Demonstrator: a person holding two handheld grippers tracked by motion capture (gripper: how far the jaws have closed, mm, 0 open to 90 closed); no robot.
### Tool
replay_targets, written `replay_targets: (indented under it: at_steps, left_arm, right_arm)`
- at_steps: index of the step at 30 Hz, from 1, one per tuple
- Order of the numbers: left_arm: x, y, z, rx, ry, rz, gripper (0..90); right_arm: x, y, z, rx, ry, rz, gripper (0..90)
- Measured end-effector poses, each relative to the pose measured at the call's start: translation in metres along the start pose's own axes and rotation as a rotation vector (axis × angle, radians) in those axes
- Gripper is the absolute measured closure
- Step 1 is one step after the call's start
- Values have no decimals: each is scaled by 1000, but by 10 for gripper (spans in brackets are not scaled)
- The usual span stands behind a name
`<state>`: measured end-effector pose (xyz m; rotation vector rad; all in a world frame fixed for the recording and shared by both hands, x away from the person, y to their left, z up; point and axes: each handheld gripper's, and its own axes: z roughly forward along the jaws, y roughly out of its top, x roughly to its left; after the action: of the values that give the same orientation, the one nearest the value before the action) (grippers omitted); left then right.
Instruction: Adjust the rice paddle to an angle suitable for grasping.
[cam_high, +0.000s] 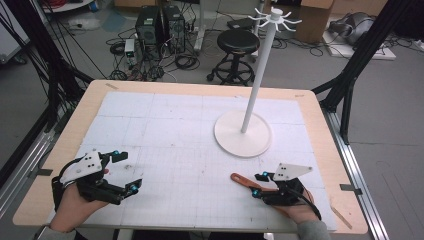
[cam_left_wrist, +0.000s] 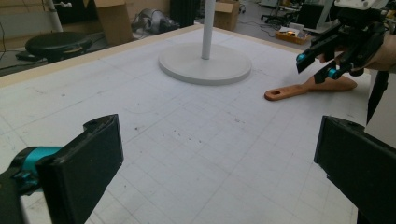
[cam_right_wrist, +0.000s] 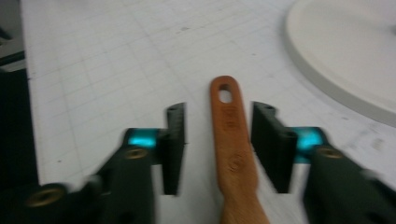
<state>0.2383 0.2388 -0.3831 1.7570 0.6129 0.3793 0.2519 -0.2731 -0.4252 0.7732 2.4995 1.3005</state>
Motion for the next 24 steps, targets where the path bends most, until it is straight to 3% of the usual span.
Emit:
replay_targets:
  at_steps: [4, 9, 13, 16, 18, 24]
  left_arm:
    - [1, 0, 0, 1, 0, -2, 18]
    - [1, 0, -2, -4, 2, -3, 18]
    - [1, 0, -2, -7, 1, -5, 18]
    - [1, -1, -3, -5, 4, -5, 18]
    - [1, -1, -2, -7, 5, -7, 18]
    - [1, -2, -2, -2, 4, -8, 18]
  right_arm:
    - [-5, -3, -9, -7, -11, 41, 245]
    - [-2, -3, -17, -8, 41, 3, 192]
    - [0, 0, -18, -7, 39, -4, 124]
    - [3, 6, -17, -17, 20, 8, 3]
    - [6, 12, -14, -2, -21, -2, 0]
    - [8, 13, -6, 50, -34, -35, 0]
